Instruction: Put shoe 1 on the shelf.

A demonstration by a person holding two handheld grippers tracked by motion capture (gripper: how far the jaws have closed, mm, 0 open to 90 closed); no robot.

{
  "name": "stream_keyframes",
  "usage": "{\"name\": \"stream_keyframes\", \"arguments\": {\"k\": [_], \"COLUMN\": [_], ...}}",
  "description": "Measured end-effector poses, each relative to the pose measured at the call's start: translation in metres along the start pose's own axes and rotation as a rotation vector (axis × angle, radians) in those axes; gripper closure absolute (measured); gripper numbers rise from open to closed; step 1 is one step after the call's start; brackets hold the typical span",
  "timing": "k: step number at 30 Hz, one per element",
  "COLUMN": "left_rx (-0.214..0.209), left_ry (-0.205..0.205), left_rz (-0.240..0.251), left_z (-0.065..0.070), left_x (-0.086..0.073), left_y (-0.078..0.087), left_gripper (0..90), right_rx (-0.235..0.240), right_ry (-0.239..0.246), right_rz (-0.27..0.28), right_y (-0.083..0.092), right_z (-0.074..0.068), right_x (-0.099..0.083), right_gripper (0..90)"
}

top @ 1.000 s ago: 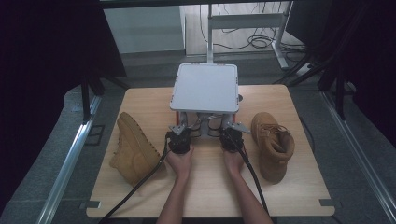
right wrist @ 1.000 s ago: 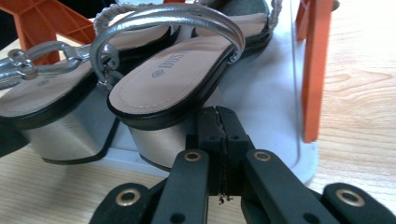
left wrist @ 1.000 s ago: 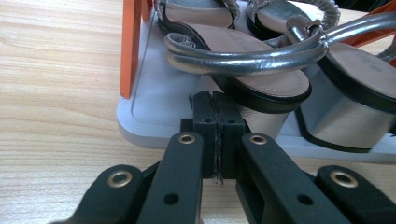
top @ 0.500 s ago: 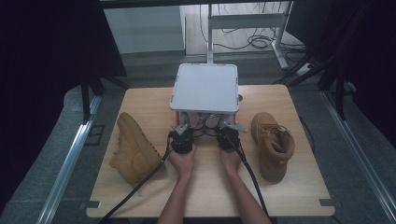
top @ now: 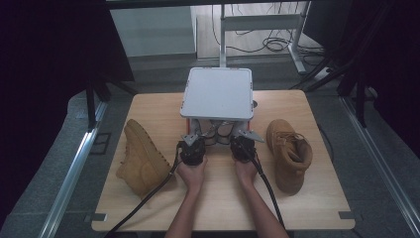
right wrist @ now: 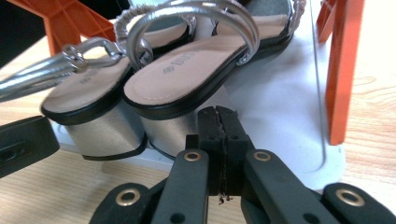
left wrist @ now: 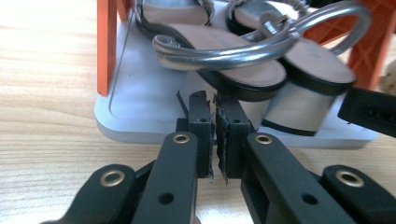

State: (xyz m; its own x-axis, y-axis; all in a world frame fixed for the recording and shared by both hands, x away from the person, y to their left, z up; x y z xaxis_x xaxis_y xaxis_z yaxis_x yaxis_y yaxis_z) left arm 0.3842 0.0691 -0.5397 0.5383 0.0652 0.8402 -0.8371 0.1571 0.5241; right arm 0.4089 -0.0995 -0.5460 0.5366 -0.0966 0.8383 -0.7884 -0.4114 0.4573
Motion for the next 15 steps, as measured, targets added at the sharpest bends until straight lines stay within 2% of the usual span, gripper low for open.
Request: {"name": "stream_keyframes", "arguments": {"k": [5,7,11,15], "left_rx": [-0.03,-0.059,-0.108,-0.165], "left_ry": [-0.011,-0.002,-0.01,0.016], "left_rz": [0.025,0.028,0.03,0.032], "left_z": [0.001,0.001,0.002,0.0], "left_x": [-0.002,-0.004,-0.005,-0.006], "left_y": [0.017,0.025,0.039,0.051], "left_gripper": [83.0,82.0,77.0,70.0], "right_rx": [0.021,0.032,0.056,0.083], "right_ry": [0.016,0.023,0.04,0.044], "right_rz": [0.02,0.033,0.05,0.075], "right_y": [0.014,0.021,0.036,0.05], "right_z": [-0.004,-0.006,-0.012,-0.012], "right_x": [0.0,-0.002,-0.006,-0.008], "right_gripper": [89.2,89.1,86.9,80.9]}}
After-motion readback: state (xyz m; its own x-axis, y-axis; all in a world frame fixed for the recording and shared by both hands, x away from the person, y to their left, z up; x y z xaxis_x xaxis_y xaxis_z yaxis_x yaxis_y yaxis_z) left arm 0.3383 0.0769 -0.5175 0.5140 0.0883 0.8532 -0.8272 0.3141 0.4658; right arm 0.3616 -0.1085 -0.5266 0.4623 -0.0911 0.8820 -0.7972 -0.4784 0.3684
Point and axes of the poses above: each handheld gripper's, and its own axes: y roughly backward along the jaws, x roughly out of its top, z roughly to its right, the point moved 3 cm from there along -y, roughly forward along the jaws, and after that the axes turned 6 degrees about x, right-handed, at the moved point
